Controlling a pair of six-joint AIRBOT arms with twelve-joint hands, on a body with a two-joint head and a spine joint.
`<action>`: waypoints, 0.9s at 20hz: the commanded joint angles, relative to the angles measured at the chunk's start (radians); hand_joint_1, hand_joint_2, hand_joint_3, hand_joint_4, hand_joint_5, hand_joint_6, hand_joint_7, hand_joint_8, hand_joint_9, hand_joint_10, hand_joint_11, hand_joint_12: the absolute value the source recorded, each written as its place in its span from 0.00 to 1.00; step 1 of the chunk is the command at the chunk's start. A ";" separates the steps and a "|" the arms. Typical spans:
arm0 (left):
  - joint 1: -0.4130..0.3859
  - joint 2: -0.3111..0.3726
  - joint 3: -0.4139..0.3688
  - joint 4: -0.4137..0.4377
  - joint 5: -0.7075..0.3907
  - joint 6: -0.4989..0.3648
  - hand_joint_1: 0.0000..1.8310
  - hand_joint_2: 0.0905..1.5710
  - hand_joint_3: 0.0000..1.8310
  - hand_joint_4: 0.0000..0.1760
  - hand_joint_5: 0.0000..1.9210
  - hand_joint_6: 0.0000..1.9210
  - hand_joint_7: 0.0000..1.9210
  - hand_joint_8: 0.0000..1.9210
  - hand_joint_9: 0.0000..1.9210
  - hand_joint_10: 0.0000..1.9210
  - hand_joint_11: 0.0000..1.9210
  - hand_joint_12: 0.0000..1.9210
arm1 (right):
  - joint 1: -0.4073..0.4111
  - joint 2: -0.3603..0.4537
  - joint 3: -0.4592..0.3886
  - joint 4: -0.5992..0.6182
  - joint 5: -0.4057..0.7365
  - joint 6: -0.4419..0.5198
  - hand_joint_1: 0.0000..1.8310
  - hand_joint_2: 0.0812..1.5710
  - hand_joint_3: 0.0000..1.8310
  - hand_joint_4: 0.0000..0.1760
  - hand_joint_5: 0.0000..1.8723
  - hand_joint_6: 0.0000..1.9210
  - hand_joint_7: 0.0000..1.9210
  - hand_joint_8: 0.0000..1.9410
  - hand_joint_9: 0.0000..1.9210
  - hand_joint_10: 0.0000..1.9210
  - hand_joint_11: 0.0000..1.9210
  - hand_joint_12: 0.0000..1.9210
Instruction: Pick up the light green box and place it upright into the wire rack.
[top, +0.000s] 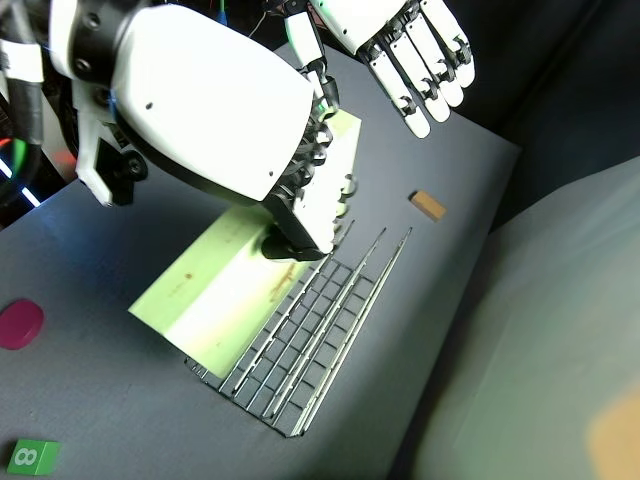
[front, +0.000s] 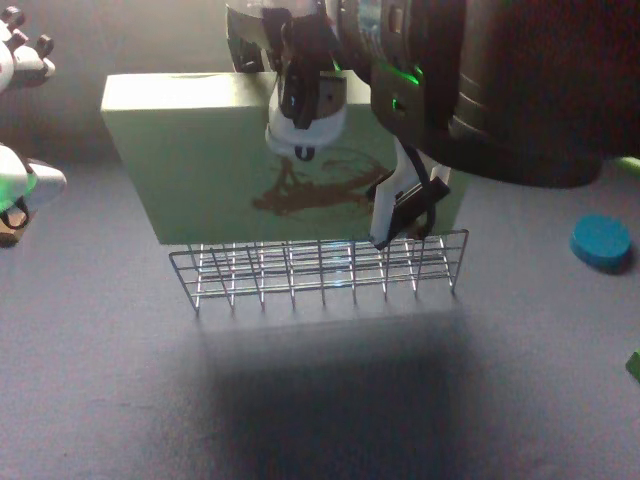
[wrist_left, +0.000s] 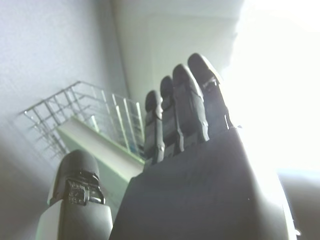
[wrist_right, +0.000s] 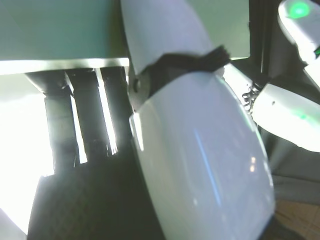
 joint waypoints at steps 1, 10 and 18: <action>-0.006 0.004 0.001 0.077 -0.025 0.009 0.05 0.78 0.00 0.00 0.15 0.01 0.14 0.00 0.13 0.00 0.00 0.38 | 0.004 -0.002 0.006 -0.094 0.036 0.005 0.66 0.74 0.00 0.00 0.44 0.57 0.48 0.65 0.41 0.66 0.35 0.85; -0.012 0.004 -0.016 0.077 -0.020 0.009 0.06 0.78 0.00 0.00 0.14 0.00 0.13 0.00 0.13 0.00 0.00 0.38 | -0.060 -0.013 0.045 -0.160 0.081 0.026 0.68 0.74 0.00 0.00 0.43 0.57 0.48 0.63 0.41 0.71 0.35 0.86; -0.034 -0.008 -0.044 0.077 -0.008 0.000 0.06 0.77 0.00 0.00 0.16 0.01 0.14 0.00 0.13 0.00 0.00 0.38 | -0.119 -0.026 0.084 -0.200 0.130 0.046 0.66 0.74 0.00 0.00 0.43 0.59 0.48 0.65 0.42 0.66 0.35 0.85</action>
